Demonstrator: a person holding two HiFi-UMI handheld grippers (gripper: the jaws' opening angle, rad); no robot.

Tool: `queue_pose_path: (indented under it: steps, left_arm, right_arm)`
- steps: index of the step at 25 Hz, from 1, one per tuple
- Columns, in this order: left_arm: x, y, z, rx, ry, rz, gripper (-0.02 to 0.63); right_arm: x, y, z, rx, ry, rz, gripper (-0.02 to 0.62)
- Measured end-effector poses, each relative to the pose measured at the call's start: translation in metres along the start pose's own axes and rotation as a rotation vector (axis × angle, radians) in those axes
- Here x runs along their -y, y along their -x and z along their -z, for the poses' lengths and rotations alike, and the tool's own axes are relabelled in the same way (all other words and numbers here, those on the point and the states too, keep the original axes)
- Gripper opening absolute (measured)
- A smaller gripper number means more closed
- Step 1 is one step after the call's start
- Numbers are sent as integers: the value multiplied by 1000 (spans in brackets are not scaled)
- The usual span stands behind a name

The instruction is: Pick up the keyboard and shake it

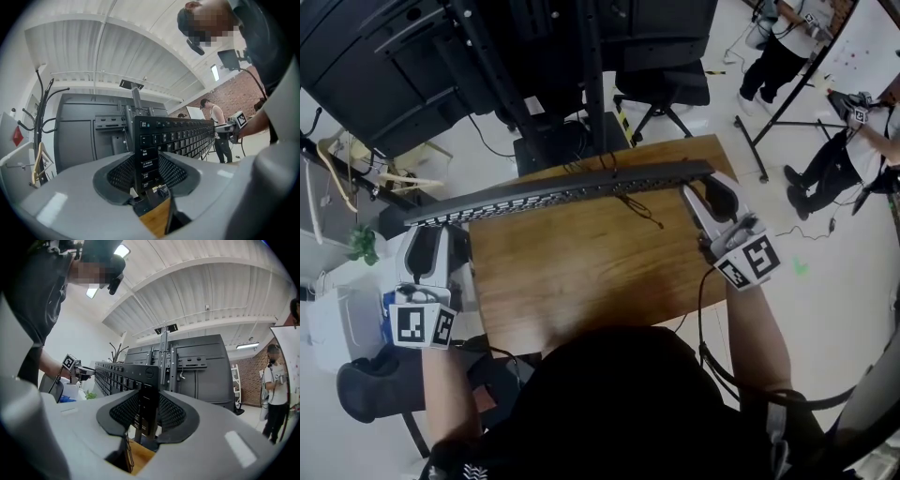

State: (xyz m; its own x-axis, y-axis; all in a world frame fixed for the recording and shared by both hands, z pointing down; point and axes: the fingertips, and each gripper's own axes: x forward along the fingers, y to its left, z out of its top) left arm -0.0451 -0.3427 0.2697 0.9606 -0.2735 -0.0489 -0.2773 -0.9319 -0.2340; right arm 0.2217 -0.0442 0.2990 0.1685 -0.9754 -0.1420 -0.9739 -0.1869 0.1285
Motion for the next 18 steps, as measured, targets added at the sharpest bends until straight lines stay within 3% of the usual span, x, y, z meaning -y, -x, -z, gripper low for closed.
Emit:
queue_pose_path:
  steps: [13,18]
  left_arm:
    - [29,8,-23,9,-36,-12,152]
    - [44,17,-36,39,-14,-23,153]
  right_arm:
    - [12,27,-11,26,-7,-28,126]
    - [15,32,-13,43,-33,-66,126]
